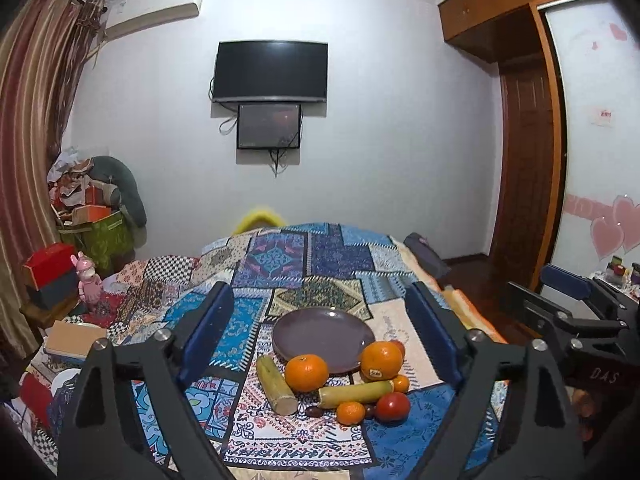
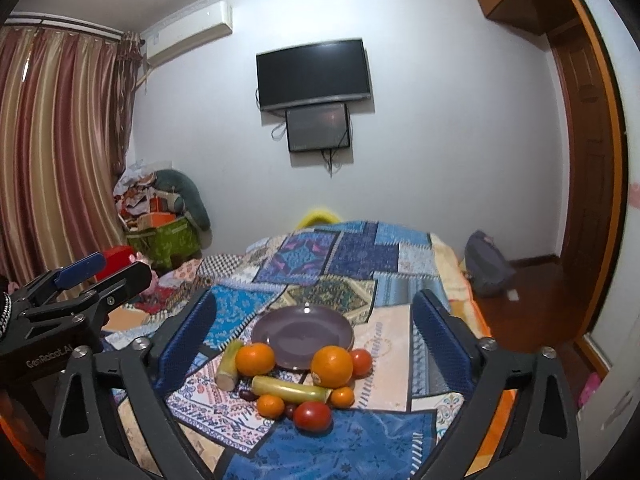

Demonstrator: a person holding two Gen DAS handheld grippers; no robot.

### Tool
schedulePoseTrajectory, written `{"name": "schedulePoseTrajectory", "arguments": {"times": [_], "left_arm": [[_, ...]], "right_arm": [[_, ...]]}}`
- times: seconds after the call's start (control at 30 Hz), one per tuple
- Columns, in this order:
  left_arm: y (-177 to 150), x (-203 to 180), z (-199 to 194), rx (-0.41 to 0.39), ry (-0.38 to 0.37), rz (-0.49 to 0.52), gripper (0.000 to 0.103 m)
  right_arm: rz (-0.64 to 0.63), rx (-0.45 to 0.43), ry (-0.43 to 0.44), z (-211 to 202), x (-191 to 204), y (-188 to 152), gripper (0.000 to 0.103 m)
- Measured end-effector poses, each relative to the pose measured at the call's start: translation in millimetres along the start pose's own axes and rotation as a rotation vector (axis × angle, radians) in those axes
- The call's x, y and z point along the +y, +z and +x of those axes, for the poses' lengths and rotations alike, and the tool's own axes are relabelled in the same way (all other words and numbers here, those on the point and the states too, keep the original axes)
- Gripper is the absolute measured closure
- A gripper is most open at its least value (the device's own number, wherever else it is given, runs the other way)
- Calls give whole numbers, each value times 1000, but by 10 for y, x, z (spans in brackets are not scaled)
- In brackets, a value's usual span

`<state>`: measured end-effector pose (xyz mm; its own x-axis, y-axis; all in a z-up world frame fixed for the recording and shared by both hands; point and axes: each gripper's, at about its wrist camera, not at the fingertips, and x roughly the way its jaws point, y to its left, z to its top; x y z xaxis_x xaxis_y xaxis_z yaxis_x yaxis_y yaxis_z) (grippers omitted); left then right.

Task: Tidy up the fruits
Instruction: 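Grasp a large orange with the left gripper while the right gripper grasps another large orange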

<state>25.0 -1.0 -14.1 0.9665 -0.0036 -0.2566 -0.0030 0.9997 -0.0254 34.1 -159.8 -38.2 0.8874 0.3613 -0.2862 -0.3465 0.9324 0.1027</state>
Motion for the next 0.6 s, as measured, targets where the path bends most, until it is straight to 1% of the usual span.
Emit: {"name": "schedulePoseTrajectory", "arguments": {"times": [0.17,0.2,0.37,0.47,0.6], "left_arm": [[-71,44,265,73,8,-1,24],[-89,61,311,86,7,-2,26],[-191,117,590,155,-4,-4,27],[-264,162,768,205,-28,-12,27],[-379,220,1069,282,-50,-32,27]], "right_arm": [[4,86,10,229,-74,-73,26],[4,101,12,271,-91,-87,27],[-6,197,13,560,-158,-202,37],[-9,249,8,712,-196,-287,42],[-6,308,9,905,-273,-336,44]]}}
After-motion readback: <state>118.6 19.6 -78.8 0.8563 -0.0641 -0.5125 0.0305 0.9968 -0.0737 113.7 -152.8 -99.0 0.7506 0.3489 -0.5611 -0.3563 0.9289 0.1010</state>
